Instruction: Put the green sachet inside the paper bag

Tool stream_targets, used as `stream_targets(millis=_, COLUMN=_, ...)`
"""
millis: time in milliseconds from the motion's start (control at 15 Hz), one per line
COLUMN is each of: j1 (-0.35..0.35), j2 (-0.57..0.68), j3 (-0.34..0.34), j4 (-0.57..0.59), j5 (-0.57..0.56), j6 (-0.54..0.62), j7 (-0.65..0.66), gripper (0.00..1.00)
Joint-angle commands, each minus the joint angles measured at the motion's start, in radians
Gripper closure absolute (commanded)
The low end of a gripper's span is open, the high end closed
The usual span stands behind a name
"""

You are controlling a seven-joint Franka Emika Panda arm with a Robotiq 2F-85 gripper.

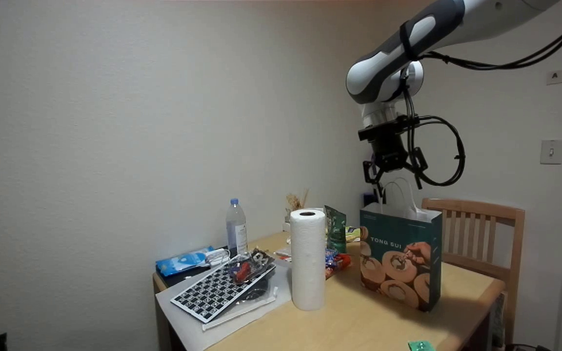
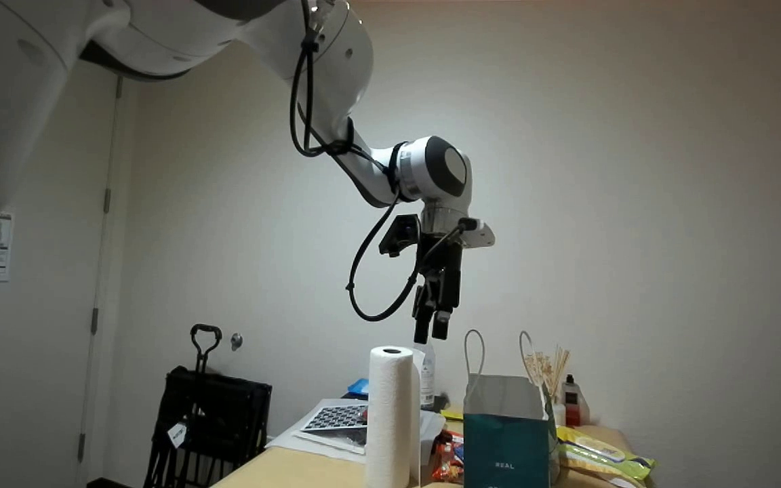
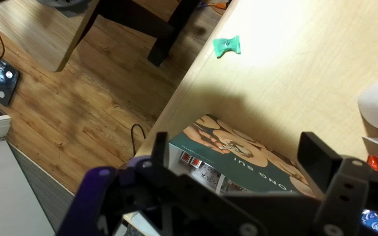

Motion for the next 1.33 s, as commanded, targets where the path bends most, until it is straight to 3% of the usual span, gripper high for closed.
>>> stream_targets(millis=0, j1=0.010, j2=-0.037, j3=0.016, j4=-0.021, j5=-0.028, j6=-0.031, j7=-0.020, gripper=0.00)
stream_targets(millis=467, j1=0.008, j2=-0.006, j3=0.019, j4=0.003, j5=-0.015, j6=-0.021, j7=0.000, gripper=0.00)
stream_targets(millis=1000, j1=0.011, j2=-0.025, j3=0.020, j4=-0.188, j5=-0.040, j6=-0.034, j7=-0.009, gripper=0.00)
stream_targets(millis=1133, j1=0.011, j2=-0.056, j3=0.005, j4=-0.242, j5=-0.132, j6=0.025, j7=-0.005, gripper=0.00)
stream_targets(millis=1200, j1=0.012, j2=-0.004, j3=0.019, j4=-0.178, j5=-0.079, j6=-0.015, j7=0.000, gripper=0.00)
stream_targets(millis=1267, j1=0.011, j2=-0.007, j3=0.014, j4=-0.192, j5=-0.103, j6=-0.004, j7=0.000, gripper=0.00)
